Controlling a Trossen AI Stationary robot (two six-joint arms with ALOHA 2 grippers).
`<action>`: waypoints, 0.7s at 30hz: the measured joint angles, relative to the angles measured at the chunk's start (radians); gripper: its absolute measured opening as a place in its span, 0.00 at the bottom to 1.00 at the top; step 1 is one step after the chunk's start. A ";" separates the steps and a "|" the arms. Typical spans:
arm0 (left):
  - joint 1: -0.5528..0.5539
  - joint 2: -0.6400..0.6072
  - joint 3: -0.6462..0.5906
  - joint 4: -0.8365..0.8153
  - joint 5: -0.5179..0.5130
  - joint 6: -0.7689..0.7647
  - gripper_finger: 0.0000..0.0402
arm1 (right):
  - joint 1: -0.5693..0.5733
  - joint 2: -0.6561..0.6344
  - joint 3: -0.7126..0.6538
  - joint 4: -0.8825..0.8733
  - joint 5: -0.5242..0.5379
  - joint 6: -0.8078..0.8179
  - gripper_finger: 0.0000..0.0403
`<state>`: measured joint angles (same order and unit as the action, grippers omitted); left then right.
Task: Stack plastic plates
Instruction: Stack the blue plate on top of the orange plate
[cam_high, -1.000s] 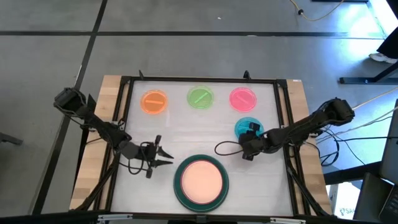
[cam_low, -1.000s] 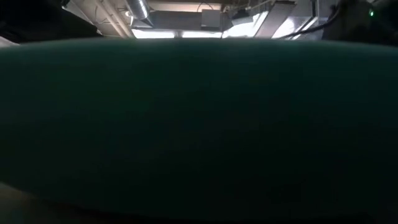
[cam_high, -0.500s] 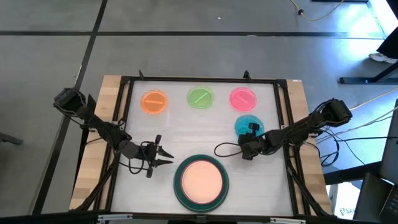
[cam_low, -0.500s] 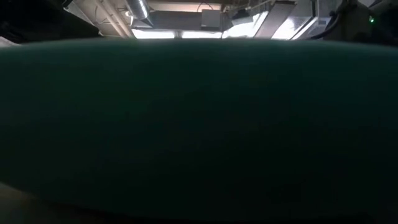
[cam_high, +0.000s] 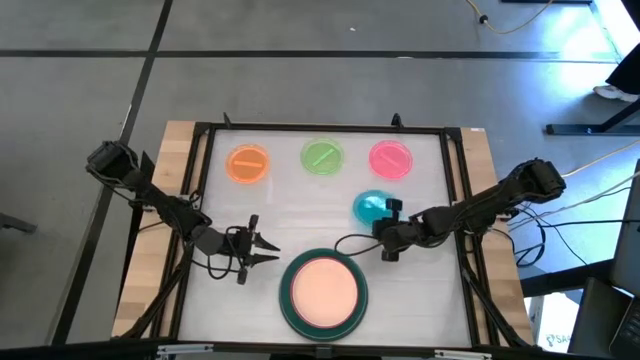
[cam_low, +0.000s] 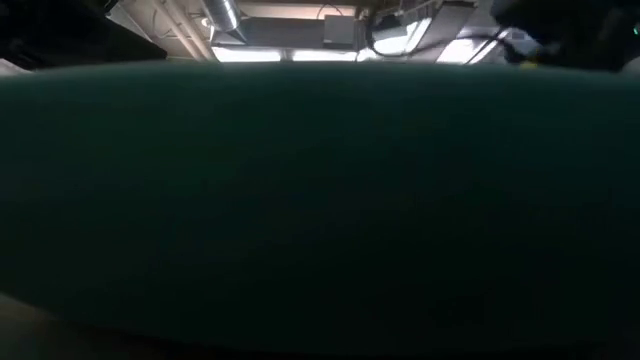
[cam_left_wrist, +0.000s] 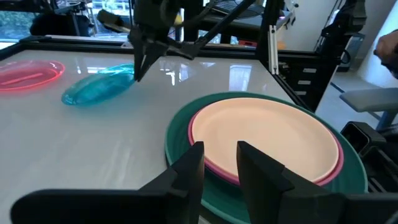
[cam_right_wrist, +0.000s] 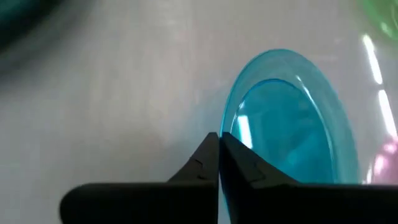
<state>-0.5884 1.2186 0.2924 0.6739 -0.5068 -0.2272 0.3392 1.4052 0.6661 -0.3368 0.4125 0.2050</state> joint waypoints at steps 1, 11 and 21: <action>0.000 0.000 0.000 0.000 0.000 0.000 0.22 | 0.008 0.000 0.012 0.006 -0.008 -0.017 0.00; 0.000 0.000 0.000 0.000 -0.001 0.001 0.22 | 0.127 0.000 0.119 0.240 -0.138 -0.269 0.00; -0.011 0.000 0.000 0.000 0.014 -0.033 0.22 | 0.188 0.028 0.126 0.519 -0.421 -0.417 0.00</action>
<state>-0.5993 1.2190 0.2928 0.6743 -0.4923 -0.2604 0.5275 1.4327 0.7921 0.1818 -0.0083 -0.2121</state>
